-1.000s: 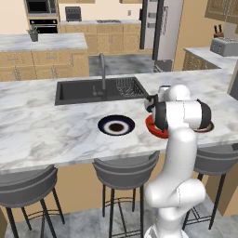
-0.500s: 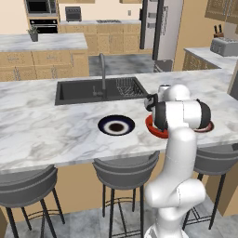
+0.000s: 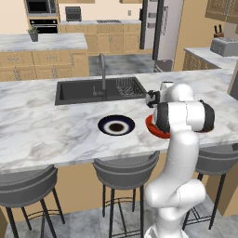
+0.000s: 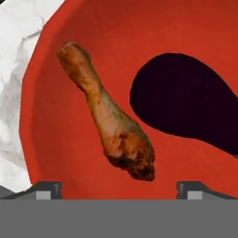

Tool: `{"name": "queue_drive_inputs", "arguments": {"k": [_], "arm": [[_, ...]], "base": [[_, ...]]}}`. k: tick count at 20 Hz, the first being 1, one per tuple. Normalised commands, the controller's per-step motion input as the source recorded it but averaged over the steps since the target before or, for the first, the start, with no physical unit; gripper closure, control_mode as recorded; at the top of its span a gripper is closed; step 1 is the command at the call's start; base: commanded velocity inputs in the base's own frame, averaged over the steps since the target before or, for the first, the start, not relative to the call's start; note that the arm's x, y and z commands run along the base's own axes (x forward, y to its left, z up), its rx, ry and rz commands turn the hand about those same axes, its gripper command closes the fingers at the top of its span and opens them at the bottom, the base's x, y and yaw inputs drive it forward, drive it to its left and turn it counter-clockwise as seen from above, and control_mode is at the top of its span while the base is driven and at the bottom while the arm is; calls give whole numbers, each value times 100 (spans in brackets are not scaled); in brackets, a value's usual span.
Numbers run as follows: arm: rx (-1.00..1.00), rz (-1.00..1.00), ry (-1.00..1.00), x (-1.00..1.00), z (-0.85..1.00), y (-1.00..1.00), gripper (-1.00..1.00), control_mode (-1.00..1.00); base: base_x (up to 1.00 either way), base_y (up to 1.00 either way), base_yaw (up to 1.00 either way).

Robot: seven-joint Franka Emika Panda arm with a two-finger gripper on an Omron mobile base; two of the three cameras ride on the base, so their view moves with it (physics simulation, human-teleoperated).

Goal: Pick the chicken drumstick and eggplant from their plates and place them in the bowl. Then put the bowl in the fridge.

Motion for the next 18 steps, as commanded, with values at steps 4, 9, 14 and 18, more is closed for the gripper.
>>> {"name": "queue_drive_inputs", "arguments": {"k": [4,9,14,18], "arm": [[2,-8,-16,-49,11,16,-100,-100],[-2,-6,-25,-57,1,24,-100,-100],[-10,-1,-14,-21,2,33,-100,-100],[-21,0,0,-1,0,21,-100,-100]], "base": [[0,0,0],[0,0,0],[0,0,0],[0,0,0]]}}
